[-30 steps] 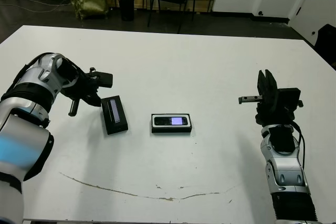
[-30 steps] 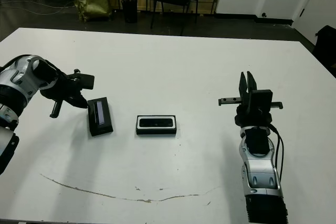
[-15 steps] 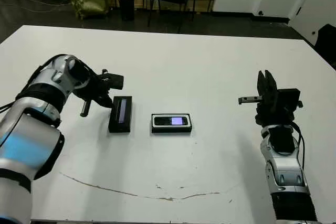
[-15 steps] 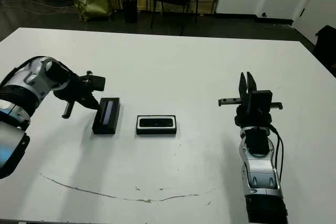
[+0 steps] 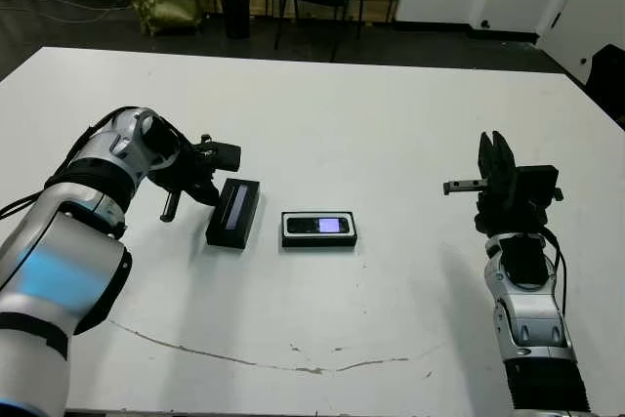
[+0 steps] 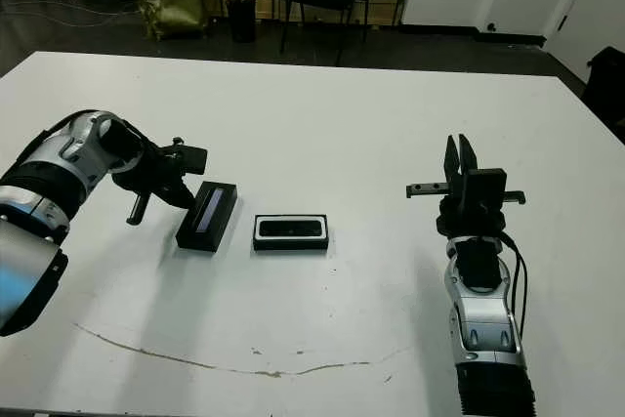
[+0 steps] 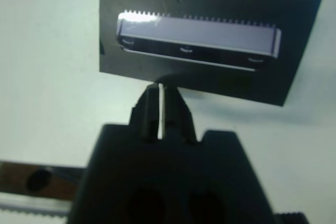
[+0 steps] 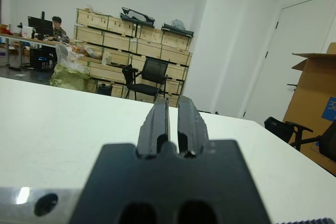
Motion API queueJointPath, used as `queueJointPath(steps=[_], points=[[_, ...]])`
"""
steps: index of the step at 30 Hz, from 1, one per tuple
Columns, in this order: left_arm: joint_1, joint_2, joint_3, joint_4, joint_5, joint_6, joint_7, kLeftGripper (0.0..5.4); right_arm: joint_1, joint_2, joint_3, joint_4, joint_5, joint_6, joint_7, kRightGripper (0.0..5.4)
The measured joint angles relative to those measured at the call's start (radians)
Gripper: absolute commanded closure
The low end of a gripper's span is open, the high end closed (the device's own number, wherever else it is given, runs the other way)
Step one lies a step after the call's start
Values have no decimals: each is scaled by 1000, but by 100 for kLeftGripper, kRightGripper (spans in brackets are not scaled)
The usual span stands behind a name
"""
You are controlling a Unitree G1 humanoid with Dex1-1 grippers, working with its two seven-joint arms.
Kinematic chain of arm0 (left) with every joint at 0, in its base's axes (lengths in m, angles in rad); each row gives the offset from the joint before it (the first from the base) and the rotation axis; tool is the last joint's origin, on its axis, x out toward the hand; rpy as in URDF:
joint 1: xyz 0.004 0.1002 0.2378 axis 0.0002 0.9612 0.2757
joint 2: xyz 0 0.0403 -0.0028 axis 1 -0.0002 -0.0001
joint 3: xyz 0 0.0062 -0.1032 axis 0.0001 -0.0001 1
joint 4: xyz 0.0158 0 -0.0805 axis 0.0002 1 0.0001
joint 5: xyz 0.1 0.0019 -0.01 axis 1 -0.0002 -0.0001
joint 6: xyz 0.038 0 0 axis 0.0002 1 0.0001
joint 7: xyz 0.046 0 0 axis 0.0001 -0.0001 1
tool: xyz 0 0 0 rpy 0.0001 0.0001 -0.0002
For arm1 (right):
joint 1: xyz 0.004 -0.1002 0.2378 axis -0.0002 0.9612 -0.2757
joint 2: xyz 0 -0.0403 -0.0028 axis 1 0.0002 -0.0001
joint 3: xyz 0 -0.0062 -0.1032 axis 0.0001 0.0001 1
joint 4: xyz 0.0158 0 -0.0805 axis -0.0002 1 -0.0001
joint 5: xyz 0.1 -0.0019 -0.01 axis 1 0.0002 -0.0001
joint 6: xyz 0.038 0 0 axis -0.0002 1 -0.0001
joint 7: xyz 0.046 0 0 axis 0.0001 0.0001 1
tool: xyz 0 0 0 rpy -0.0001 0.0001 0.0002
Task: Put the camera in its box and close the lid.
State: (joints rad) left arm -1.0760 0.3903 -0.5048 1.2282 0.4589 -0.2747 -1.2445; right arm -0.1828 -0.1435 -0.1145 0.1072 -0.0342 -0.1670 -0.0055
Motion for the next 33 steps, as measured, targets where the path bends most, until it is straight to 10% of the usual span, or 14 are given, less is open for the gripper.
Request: queueJointPath(steps=[19, 26, 33], points=[[-8, 52, 148, -105, -57, 34, 369, 540, 4, 0, 0, 1, 10, -1, 10, 539], [279, 79, 386, -632, -219, 276, 638, 527, 5, 3, 2, 6, 10, -8, 13, 540], [653, -41, 529, -1263, -351, 575, 792, 377, 6, 11, 5, 1, 10, -8, 13, 540]])
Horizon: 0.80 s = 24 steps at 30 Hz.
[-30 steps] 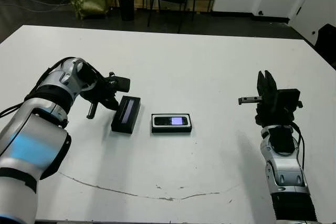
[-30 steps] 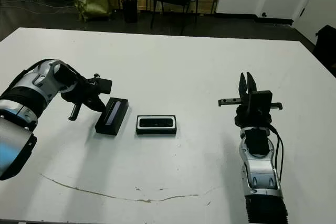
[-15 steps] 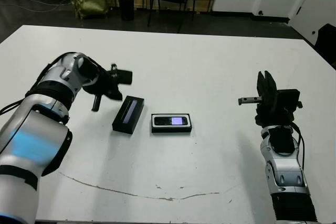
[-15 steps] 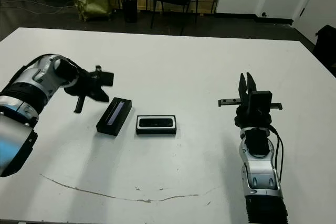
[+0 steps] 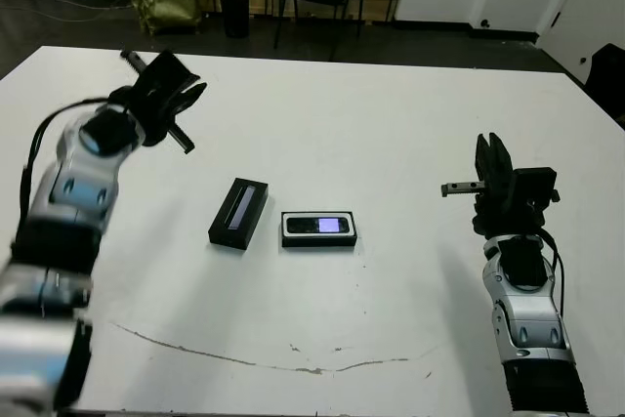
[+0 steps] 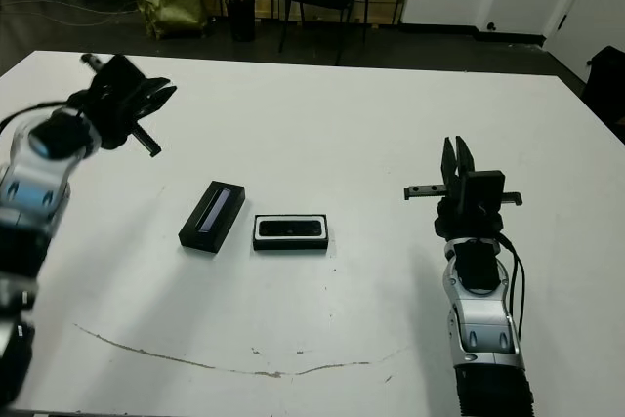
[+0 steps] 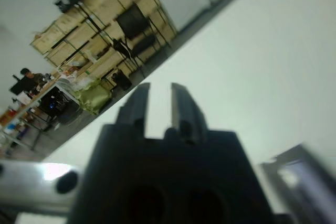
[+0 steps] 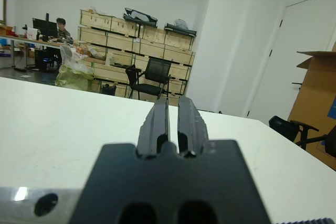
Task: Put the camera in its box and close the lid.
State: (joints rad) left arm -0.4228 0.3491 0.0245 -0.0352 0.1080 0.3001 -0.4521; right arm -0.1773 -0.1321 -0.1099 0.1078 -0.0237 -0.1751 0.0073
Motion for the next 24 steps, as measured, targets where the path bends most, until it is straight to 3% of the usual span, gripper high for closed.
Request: queueJointPath(steps=[6, 13, 16, 19, 24], points=[[261, -113, -4, -459, -66, 397, 92, 231, 5, 8, 4, 0, -2, 0, -5, 540], [358, -166, -25, -661, -141, 599, 143, 58, 18, 24, 12, -6, -2, 6, -20, 540], [382, -202, -8, -677, -200, 612, 150, 2, 23, 32, 15, -12, -4, 12, -30, 540], [418, -191, -27, -653, -199, 529, 156, 2, 30, 38, 18, -12, -6, 13, -33, 540], [431, -184, -52, -632, -235, 510, 156, 2, 31, 40, 21, -8, -12, 9, -34, 540]])
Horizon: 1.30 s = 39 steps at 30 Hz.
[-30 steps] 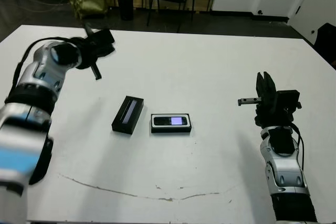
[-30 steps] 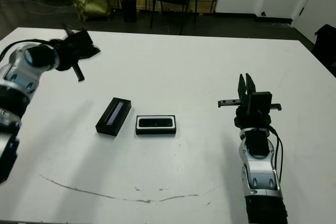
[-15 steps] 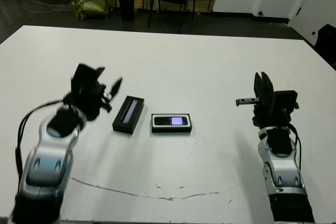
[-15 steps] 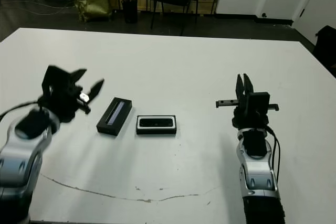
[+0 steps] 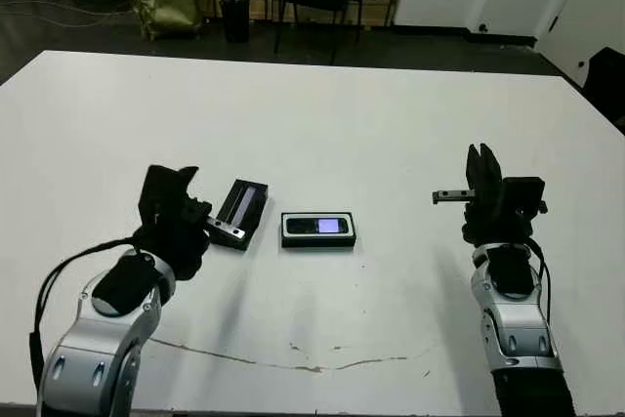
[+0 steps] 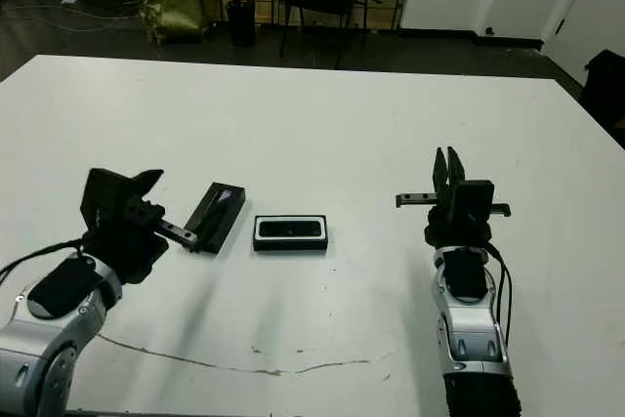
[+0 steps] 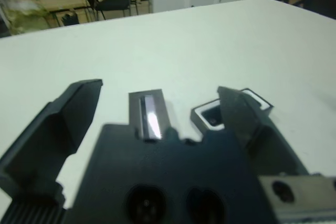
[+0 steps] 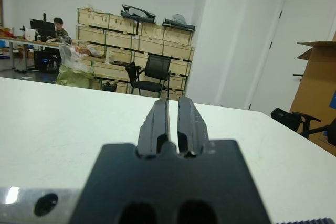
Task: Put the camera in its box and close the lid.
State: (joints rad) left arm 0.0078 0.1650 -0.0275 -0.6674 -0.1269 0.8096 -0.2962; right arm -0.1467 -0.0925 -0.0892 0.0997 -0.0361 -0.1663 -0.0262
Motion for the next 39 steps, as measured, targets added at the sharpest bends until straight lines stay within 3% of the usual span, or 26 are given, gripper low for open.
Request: queueJointPath(steps=[4, 8, 14, 20, 39], points=[[16, 2, -58, 53, 39, -65, 44, 2, 0, 0, 0, 11, 0, -11, 0, 540], [35, -89, -55, 105, 15, -30, 120, 2, -1, 0, -1, 27, 0, -26, 0, 540], [35, -108, -101, 150, 77, -34, 209, 2, -1, -1, -1, 29, -2, -28, 0, 540], [64, -130, -135, 225, 135, -144, 275, 2, -2, -1, -1, 29, 1, -28, 1, 540], [66, -147, -119, 305, 125, -174, 283, 2, -1, -1, -3, 13, 9, 1, 2, 540]])
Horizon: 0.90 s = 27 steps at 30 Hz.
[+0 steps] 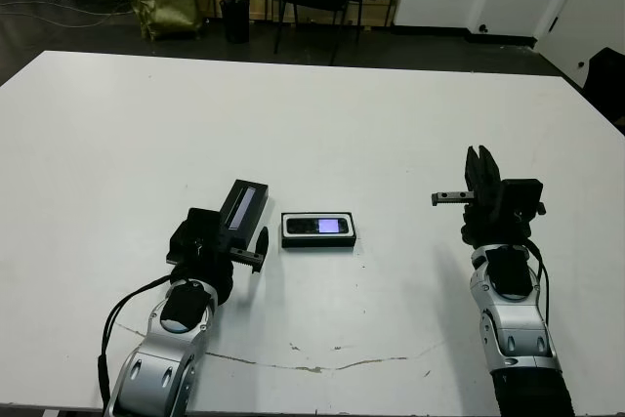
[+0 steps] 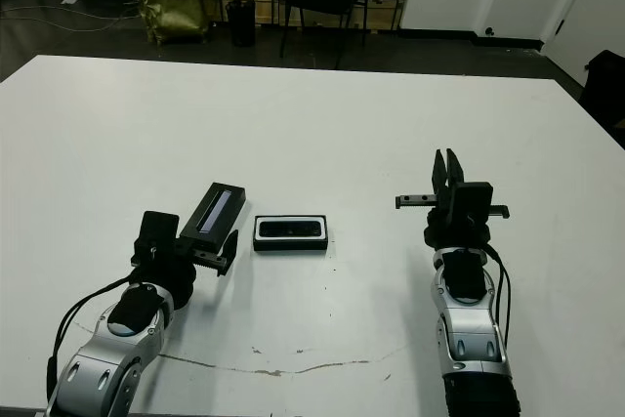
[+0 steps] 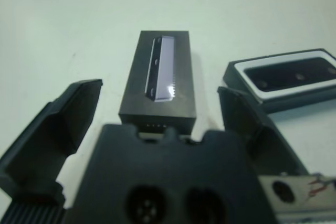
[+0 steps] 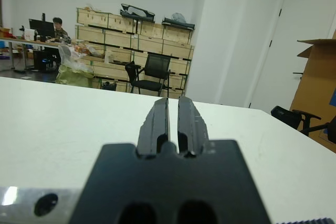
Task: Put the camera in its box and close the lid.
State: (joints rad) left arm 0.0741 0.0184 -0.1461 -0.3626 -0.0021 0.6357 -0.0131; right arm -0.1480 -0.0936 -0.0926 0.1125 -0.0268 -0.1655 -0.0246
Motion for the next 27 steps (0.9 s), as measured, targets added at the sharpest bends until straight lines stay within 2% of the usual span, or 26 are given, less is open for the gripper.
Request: queueJointPath(steps=[6, 14, 27], points=[[-16, 13, 1, 32, 1, 9, -20, 2, 1, 0, 0, -9, -1, 11, 0, 540], [-38, 27, -23, 78, 48, -4, -17, 2, 1, 0, 0, -8, 2, 11, 5, 540], [-54, 15, -16, 120, 58, -32, 3, 2, 1, 0, 0, -8, 2, 14, 9, 540]])
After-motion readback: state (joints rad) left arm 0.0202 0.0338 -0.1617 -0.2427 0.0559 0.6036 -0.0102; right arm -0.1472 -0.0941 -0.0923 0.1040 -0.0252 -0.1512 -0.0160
